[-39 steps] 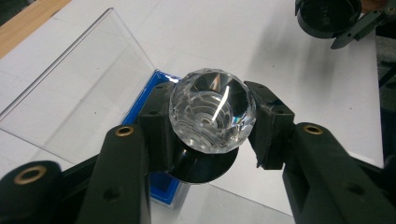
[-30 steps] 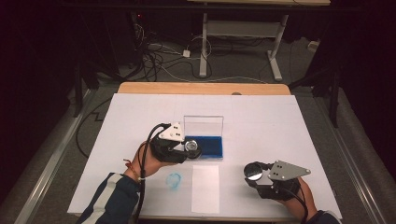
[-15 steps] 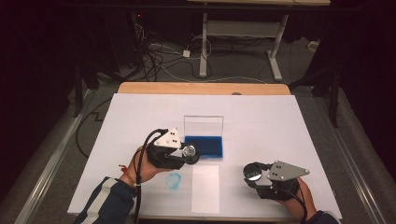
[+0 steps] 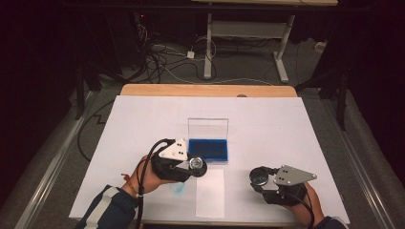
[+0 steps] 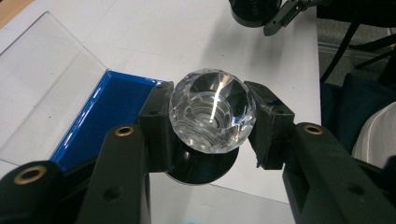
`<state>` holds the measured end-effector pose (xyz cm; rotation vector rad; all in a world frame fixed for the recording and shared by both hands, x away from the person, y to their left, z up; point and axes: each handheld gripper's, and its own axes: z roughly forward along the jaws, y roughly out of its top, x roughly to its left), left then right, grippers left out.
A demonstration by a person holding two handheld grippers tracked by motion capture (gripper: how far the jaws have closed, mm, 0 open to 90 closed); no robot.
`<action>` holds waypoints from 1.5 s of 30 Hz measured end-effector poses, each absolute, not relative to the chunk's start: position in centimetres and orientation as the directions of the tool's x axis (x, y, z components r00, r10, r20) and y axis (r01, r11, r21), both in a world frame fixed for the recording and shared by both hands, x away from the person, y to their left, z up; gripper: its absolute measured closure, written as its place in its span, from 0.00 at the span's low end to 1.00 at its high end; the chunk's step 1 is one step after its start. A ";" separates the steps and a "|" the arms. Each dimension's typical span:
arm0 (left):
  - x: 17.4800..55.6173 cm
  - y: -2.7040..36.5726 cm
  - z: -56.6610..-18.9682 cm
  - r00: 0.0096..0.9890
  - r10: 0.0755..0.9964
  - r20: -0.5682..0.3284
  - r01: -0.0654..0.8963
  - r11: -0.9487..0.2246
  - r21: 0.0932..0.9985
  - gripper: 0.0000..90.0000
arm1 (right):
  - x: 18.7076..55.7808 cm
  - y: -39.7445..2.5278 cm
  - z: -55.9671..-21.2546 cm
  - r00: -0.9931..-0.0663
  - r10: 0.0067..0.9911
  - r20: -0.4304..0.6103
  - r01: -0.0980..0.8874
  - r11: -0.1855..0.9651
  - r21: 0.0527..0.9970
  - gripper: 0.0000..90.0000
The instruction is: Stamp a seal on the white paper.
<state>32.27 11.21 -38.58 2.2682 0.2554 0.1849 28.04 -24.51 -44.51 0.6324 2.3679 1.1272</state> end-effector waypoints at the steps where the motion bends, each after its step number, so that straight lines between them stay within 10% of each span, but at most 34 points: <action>1: 32.2 11.1 -38.6 0.969 0.242 0.047 0.122 -0.637 0.761 0.61 | 28.0 -24.5 -44.5 -0.797 0.574 -0.191 0.214 0.562 0.799 0.43; 45: 31.4 6.3 -43.0 0.993 0.121 0.010 0.085 -0.757 0.648 0.61 | 27.4 -24.3 -44.5 -0.806 0.554 -0.211 0.191 0.580 0.791 0.43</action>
